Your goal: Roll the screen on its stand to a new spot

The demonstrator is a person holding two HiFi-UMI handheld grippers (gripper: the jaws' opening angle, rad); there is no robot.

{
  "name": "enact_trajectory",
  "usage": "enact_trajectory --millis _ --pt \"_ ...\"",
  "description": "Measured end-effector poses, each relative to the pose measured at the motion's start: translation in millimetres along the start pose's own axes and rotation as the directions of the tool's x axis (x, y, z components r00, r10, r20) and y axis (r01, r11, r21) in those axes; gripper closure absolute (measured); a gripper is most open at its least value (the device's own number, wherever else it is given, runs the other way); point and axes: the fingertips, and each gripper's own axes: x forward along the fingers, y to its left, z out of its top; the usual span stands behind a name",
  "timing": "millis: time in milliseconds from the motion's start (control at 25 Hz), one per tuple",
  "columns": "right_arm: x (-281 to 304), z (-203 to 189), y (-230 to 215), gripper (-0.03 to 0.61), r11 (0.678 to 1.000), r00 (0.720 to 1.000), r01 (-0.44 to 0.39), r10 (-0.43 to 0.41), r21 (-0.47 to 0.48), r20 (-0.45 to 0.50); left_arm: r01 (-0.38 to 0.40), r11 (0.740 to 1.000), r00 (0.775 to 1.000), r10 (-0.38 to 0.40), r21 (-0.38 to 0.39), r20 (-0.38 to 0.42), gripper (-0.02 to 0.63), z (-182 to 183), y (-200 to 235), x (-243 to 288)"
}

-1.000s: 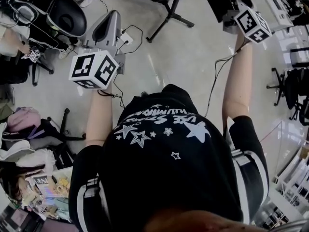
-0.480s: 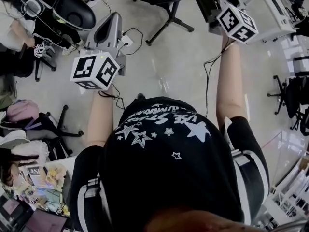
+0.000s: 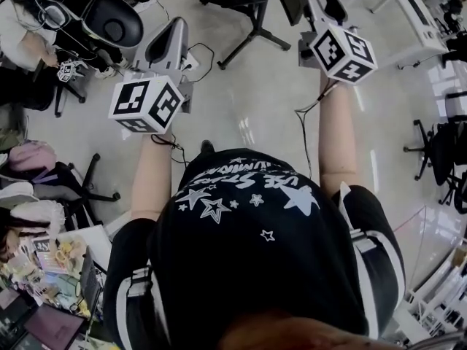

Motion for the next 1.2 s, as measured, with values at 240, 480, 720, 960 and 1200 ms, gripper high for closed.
enact_trajectory --millis 240,480,720,960,1200 --pt "-39.2 -6.3 12.9 0.379 0.994 0.993 -0.113 0.113 0.003 -0.047 -0.025 1.000 1.000 0.025 0.006 0.017 0.601 -2.8 -42.6 -3.7" --pt "-76.4 -6.3 22.2 0.504 0.985 0.982 -0.175 0.174 -0.005 -0.069 -0.053 0.999 0.998 0.053 0.002 0.027 0.601 -4.7 -80.4 -20.6" --pt "-101.9 -16.6 30.0 0.557 0.971 0.966 -0.237 0.236 -0.004 -0.109 -0.090 0.996 0.995 0.090 0.001 0.045 0.601 -8.5 -102.6 -39.2" --pt "-119.8 -18.8 33.2 0.563 0.961 0.955 -0.277 0.275 0.003 -0.114 -0.108 0.994 0.994 0.108 0.003 0.034 0.601 -14.8 -117.5 -46.7" --pt "-125.6 -29.2 24.1 0.570 0.958 0.950 -0.284 0.287 0.044 -0.124 -0.092 0.995 0.996 0.092 0.027 0.007 0.601 -21.6 -139.8 -39.4"
